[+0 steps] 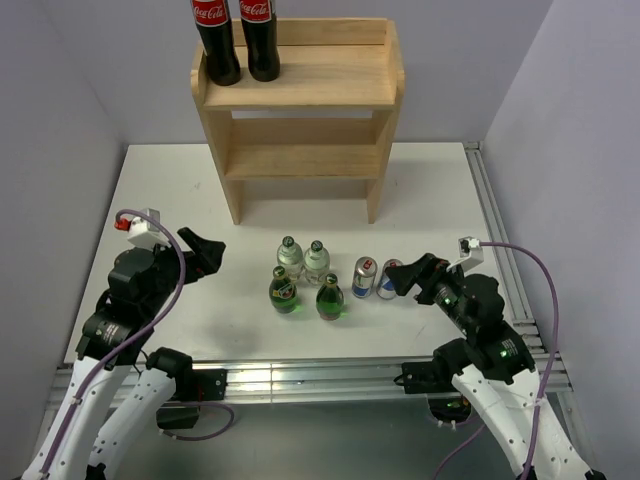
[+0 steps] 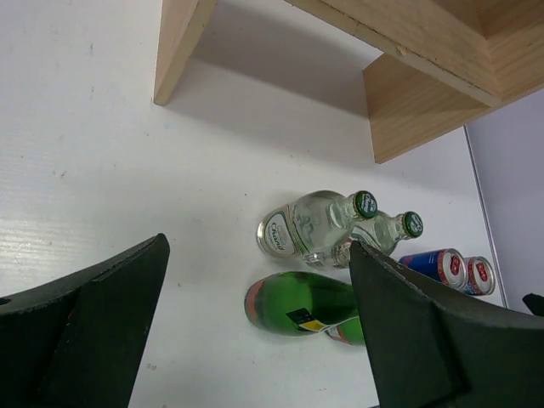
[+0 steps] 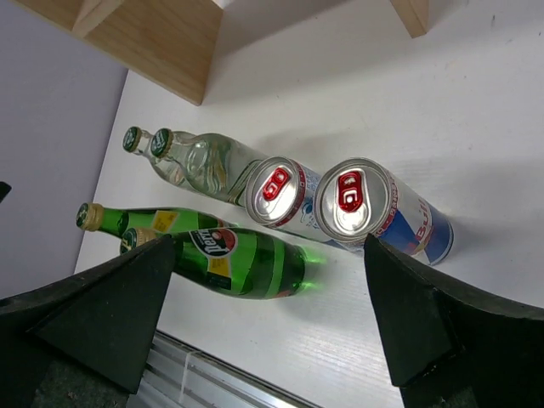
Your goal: Place and organize the beverage onto the shelf
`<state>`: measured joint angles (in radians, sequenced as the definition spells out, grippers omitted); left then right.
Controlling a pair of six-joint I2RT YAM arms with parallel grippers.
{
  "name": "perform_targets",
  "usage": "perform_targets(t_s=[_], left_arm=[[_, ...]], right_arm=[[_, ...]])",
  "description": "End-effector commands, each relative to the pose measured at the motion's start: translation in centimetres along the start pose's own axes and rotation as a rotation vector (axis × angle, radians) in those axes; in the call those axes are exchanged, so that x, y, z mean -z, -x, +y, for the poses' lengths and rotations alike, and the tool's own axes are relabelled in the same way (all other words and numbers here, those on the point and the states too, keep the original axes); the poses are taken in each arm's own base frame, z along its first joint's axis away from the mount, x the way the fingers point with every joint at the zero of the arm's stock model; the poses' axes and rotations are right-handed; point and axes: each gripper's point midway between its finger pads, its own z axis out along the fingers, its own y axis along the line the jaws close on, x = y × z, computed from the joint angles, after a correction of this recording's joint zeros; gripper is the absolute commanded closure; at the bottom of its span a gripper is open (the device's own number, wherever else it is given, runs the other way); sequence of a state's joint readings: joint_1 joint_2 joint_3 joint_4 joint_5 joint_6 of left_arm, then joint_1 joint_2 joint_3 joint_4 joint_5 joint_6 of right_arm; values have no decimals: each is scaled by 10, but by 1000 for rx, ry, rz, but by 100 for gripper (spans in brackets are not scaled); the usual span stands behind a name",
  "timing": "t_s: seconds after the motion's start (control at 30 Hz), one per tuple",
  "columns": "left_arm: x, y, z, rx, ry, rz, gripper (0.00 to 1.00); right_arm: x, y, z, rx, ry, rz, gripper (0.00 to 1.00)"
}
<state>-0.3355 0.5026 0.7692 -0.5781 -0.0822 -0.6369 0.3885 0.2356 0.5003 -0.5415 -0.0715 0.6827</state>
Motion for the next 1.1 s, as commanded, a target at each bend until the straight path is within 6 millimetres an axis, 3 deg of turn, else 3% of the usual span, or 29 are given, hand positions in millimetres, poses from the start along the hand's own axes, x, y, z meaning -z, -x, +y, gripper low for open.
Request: perform_targets(t_s=[0.0, 0.1, 0.27, 0.37, 0.57, 0.73, 0.87, 0.9, 0.97, 1.0, 1.03, 1.07], left_arm=[[1, 11, -11, -27, -49, -32, 6], [0, 9, -13, -33, -59, -19, 6], [1, 9, -15, -35, -71, -18, 7], [3, 11, -16, -34, -81, -30, 7], [4, 11, -17, -33, -84, -32, 9], [5, 12, -18, -33, -92, -40, 9], [6, 13, -17, -31, -90, -45, 9], [6, 14, -17, -32, -90, -46, 10], [5, 13, -17, -32, -90, -43, 10], [6, 13, -17, -33, -91, -44, 10], [6, 13, -17, -34, -91, -42, 10], [6, 13, -16, -33, -90, -45, 10]], right_arm=[[-1, 10, 9, 25, 55, -57, 0], [0, 12, 9, 30, 67, -81, 0], [-3, 20, -41, -81, -234, -149, 0], [-6, 23, -54, -96, -336, -152, 0], [0, 32, -71, -118, -464, -195, 0], [-15, 19, -75, -85, -515, -122, 0], [-14, 30, -61, -19, -559, -142, 0], [-15, 40, -40, 5, -530, -143, 0], [-12, 53, -29, 67, -557, -166, 0], [-11, 66, -13, 55, -559, -193, 0], [-5, 58, -5, 112, -556, -157, 0], [1, 69, -3, 137, -587, -218, 0]])
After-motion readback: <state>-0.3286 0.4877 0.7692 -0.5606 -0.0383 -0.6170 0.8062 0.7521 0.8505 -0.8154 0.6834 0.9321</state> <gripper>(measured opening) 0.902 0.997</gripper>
